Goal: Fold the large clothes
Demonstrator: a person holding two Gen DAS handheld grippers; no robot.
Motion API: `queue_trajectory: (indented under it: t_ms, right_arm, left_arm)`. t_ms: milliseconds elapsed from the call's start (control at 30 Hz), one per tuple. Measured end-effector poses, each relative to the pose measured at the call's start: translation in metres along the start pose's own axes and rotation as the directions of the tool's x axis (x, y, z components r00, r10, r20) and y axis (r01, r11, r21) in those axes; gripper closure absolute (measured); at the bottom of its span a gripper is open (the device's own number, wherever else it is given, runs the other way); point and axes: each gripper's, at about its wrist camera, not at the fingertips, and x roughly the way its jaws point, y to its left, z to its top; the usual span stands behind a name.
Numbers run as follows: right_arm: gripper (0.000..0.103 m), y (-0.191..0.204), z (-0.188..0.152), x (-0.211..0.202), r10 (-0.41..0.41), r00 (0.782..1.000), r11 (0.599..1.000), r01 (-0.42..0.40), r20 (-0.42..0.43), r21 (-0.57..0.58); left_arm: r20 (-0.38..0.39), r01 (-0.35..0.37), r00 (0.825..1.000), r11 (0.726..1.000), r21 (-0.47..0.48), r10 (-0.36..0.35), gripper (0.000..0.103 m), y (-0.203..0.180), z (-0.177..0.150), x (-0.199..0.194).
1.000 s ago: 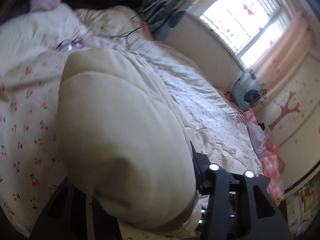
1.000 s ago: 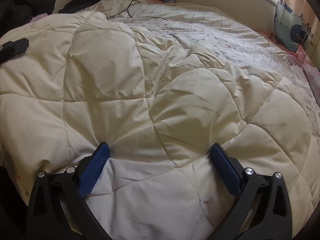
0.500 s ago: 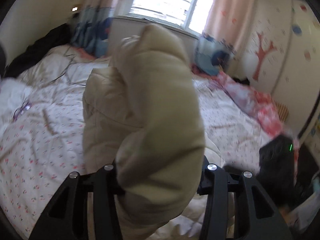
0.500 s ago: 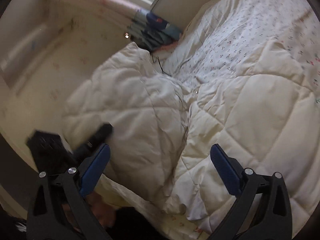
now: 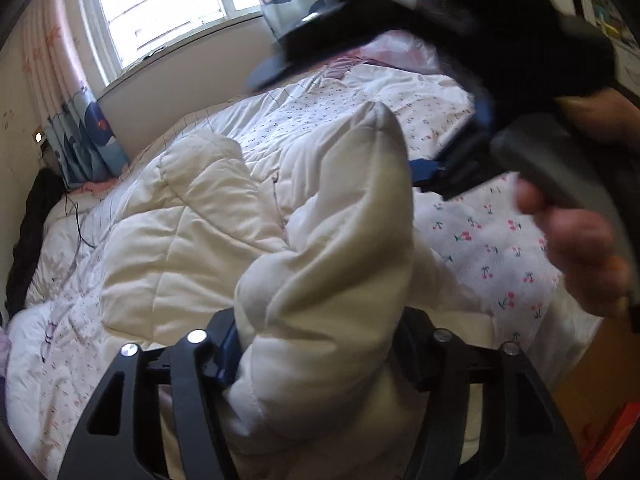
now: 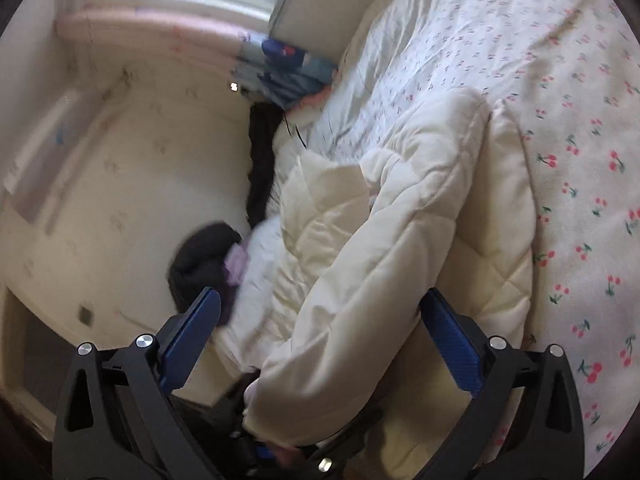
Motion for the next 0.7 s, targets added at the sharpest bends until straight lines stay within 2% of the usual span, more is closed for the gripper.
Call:
queue_trajectory:
  t_ms: [33,67,100,133,167,233,300,333,433,467,533,600,633,667,700]
  right_arm:
    - [0.006,0.007,0.0,0.009,-0.08,0.996,0.995,0.079,-0.025,-0.062]
    - [0.006,0.014,0.0,0.019,-0.182,0.982,0.975,0.175,-0.044,-0.139]
    - [0.006,0.019,-0.004,0.031,-0.298,0.953,0.934,0.279,-0.054,-0.221]
    - [0.006,0.021,-0.007,0.038,-0.358,0.932,0.904,0.331,-0.059,-0.27]
    - [0.006,0.019,-0.009,0.041,-0.382,0.922,0.891,0.35,-0.062,-0.29]
    - [0.006,0.011,-0.008,0.038,-0.416,0.908,0.878,0.387,-0.048,-0.282]
    - [0.006,-0.001,-0.011,0.033,-0.461,0.886,0.858,0.432,-0.043,-0.278]
    - [0.006,-0.008,-0.013,0.031,-0.461,0.886,0.862,0.434,-0.051,-0.264]
    - [0.006,-0.022,-0.018,0.017,-0.453,0.889,0.871,0.426,-0.062,-0.245]
    - [0.006,-0.021,-0.019,0.016,-0.455,0.888,0.868,0.429,-0.058,-0.25]
    - [0.006,-0.024,-0.017,0.014,-0.465,0.884,0.86,0.438,-0.047,-0.262]
    - [0.006,-0.022,-0.022,0.015,-0.475,0.879,0.851,0.448,-0.041,-0.274]
    - [0.006,-0.024,-0.026,0.012,-0.482,0.875,0.846,0.453,-0.04,-0.28]
    - [0.006,-0.028,-0.03,0.01,-0.486,0.873,0.843,0.456,-0.041,-0.285]
    - [0.006,-0.03,-0.041,0.003,-0.487,0.872,0.844,0.456,-0.045,-0.283]
  left_arm:
    - [-0.007,-0.005,1.0,1.0,0.027,0.005,0.04,-0.003,-0.001,-0.004]
    - [-0.016,-0.004,1.0,0.999,0.05,0.005,0.04,-0.004,-0.002,-0.009]
    - [-0.024,0.007,1.0,0.998,0.066,-0.006,0.04,-0.004,-0.003,-0.016]
    - [-0.028,0.028,0.999,0.997,0.073,-0.026,0.04,-0.003,-0.003,-0.022]
    - [-0.026,0.07,0.997,0.995,0.072,-0.069,0.04,0.002,-0.006,-0.036]
    - [-0.027,0.149,0.989,0.987,0.065,-0.147,0.038,0.011,-0.005,-0.057]
    - [0.024,0.185,0.982,0.981,0.057,-0.187,0.038,0.03,-0.01,-0.082]
    - [0.051,0.16,0.985,0.986,0.044,-0.162,0.038,0.041,-0.011,-0.09]
    - [0.107,0.012,0.994,0.999,-0.051,-0.006,0.038,0.086,-0.011,-0.092]
    - [0.111,-0.039,0.992,0.991,-0.126,0.053,0.038,0.11,-0.009,-0.081]
    - [0.111,-0.065,0.989,0.968,-0.242,0.094,0.038,0.141,-0.006,-0.06]
    - [0.08,-0.024,0.995,0.944,-0.328,0.053,0.038,0.164,-0.003,-0.025]
    - [0.051,0.03,0.999,0.937,-0.348,-0.013,0.038,0.165,-0.002,-0.005]
    - [0.012,0.083,0.996,0.935,-0.346,-0.084,0.037,0.157,0.0,0.015]
    - [-0.016,0.056,0.998,0.952,-0.301,-0.064,0.037,0.143,-0.002,0.024]
